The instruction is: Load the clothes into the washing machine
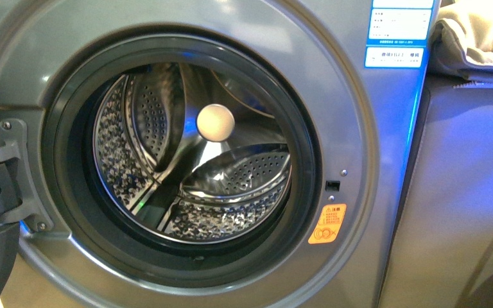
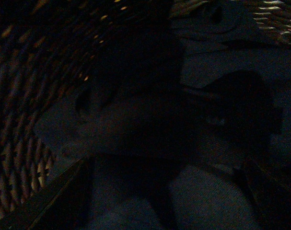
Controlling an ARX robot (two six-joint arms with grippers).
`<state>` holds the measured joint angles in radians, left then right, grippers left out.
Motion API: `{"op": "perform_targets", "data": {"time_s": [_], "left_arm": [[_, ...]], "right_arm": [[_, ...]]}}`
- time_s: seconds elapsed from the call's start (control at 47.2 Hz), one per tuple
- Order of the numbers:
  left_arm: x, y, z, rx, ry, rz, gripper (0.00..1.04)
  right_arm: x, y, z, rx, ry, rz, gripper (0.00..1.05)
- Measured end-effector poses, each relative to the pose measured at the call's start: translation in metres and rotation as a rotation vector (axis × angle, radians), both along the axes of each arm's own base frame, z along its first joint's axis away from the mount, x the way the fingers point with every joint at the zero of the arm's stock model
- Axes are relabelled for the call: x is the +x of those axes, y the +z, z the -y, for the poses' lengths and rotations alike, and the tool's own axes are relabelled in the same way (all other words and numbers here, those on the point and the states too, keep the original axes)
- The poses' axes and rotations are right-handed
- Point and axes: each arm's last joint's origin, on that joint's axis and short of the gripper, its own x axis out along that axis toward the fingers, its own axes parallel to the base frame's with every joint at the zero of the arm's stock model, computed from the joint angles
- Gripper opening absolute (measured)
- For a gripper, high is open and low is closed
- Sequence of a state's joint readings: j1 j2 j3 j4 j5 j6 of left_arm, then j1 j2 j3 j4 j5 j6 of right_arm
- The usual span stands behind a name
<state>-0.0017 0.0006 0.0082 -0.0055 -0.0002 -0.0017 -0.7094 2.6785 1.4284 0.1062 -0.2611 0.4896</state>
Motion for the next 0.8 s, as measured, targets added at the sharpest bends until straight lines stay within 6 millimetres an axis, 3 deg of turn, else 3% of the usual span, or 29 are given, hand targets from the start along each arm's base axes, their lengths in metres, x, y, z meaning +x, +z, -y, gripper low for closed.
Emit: {"op": "perform_targets", "data": {"time_s": [0.317, 0.804], "left_arm": [[0.0, 0.0, 0.0, 0.0, 0.0, 0.0, 0.98], [0.0, 0.0, 0.0, 0.0, 0.0, 0.0, 0.98]], "right_arm": [[-0.005, -0.033, 0.015, 0.032, -0.018, -0.031, 0.97], [-0.012, -0.068, 0.017, 0.072, -0.012, -0.064, 0.97]]}}
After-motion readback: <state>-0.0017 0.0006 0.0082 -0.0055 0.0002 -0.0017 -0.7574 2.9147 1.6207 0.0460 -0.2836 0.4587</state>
